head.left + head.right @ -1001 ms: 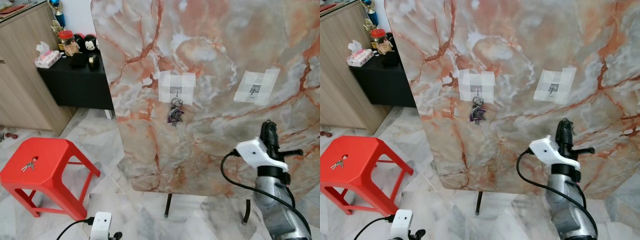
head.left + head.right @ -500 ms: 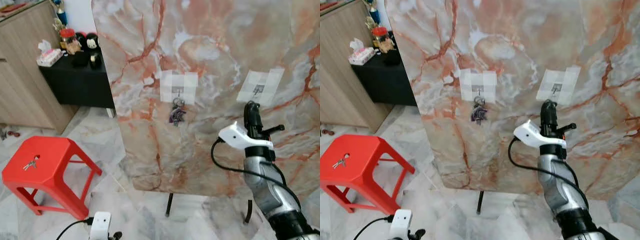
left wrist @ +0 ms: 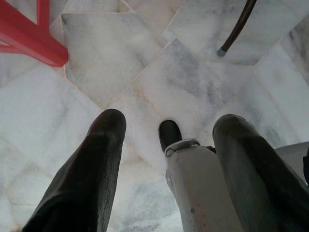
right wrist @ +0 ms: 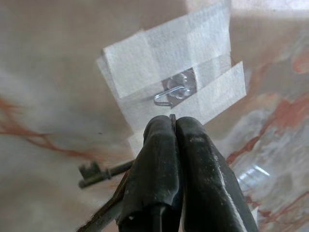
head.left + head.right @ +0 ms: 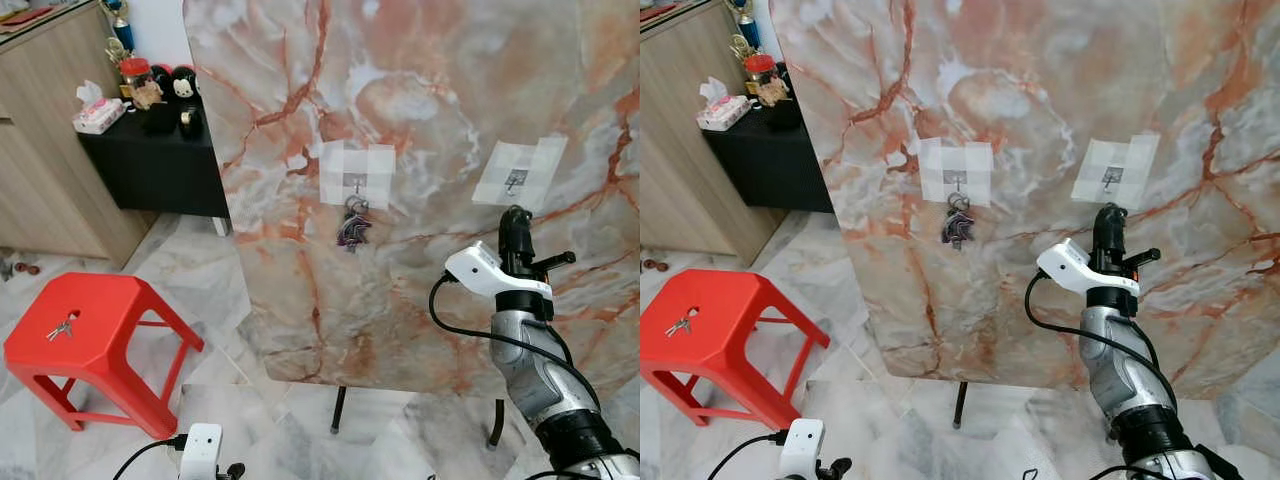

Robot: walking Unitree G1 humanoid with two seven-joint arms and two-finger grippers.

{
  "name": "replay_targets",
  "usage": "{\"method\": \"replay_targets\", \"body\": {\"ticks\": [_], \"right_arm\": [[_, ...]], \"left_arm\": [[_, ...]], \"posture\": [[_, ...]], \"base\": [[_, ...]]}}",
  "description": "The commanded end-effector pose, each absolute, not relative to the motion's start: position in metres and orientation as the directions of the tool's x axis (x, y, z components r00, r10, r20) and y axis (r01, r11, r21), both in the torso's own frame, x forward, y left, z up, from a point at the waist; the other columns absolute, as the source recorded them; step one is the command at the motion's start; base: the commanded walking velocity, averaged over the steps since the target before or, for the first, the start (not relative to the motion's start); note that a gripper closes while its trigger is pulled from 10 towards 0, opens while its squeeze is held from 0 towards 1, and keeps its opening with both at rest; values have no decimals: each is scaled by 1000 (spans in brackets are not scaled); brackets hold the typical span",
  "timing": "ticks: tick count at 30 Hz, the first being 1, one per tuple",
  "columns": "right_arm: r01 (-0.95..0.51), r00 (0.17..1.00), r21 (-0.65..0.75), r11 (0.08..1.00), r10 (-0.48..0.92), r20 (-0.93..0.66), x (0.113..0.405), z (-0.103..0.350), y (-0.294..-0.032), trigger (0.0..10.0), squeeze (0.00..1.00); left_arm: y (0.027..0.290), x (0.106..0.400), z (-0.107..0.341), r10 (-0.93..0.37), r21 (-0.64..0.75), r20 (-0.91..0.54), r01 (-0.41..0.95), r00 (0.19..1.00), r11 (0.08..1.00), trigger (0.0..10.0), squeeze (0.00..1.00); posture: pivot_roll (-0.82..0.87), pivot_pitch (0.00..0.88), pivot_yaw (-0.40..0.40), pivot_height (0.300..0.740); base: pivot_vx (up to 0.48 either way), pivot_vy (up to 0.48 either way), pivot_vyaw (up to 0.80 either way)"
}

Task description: Hang keys on a hook

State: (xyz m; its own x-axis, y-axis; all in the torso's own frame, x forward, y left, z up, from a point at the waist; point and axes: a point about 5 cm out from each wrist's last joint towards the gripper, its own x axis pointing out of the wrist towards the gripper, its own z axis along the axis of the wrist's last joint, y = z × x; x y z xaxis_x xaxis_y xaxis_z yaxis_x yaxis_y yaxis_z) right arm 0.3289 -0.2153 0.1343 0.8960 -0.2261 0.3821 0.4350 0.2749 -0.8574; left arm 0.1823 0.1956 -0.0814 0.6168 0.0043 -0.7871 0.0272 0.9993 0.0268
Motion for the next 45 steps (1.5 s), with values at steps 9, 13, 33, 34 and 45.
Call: {"method": "replay_targets", "body": {"ticks": [9, 13, 33, 34, 45], "right_arm": [[520, 853, -817, 250, -207, 479, 342, 154, -212, 10000, 0], [521, 852, -817, 247, -197, 485, 343, 155, -210, 10000, 0], [679, 718, 350, 645, -683, -134, 304, 123, -258, 10000, 0], [640, 754, 317, 700, -651, -84, 304, 136, -252, 10000, 0], [645, 759, 253, 721, -644, -99, 305, 146, -245, 10000, 0]], "left_arm": [[196, 180, -83, 1, 24, -790, 28, 613, 999, 10000, 0], [196, 180, -83, 0, 22, -790, 28, 613, 999, 10000, 0], [198, 179, -83, -6, 20, -792, 36, 611, 999, 10000, 0], [198, 179, -82, -6, 21, -792, 38, 611, 999, 10000, 0], [198, 181, -82, -7, 23, -789, 40, 614, 999, 10000, 0]], "posture": [[-90, 28, 2, 740], [-90, 28, 2, 740], [-95, 34, 9, 740], [-103, 31, 10, 740], [-93, 20, 10, 740]], "base": [[0, 0, 0], [0, 0, 0], [0, 0, 0], [0, 0, 0], [0, 0, 0]]}}
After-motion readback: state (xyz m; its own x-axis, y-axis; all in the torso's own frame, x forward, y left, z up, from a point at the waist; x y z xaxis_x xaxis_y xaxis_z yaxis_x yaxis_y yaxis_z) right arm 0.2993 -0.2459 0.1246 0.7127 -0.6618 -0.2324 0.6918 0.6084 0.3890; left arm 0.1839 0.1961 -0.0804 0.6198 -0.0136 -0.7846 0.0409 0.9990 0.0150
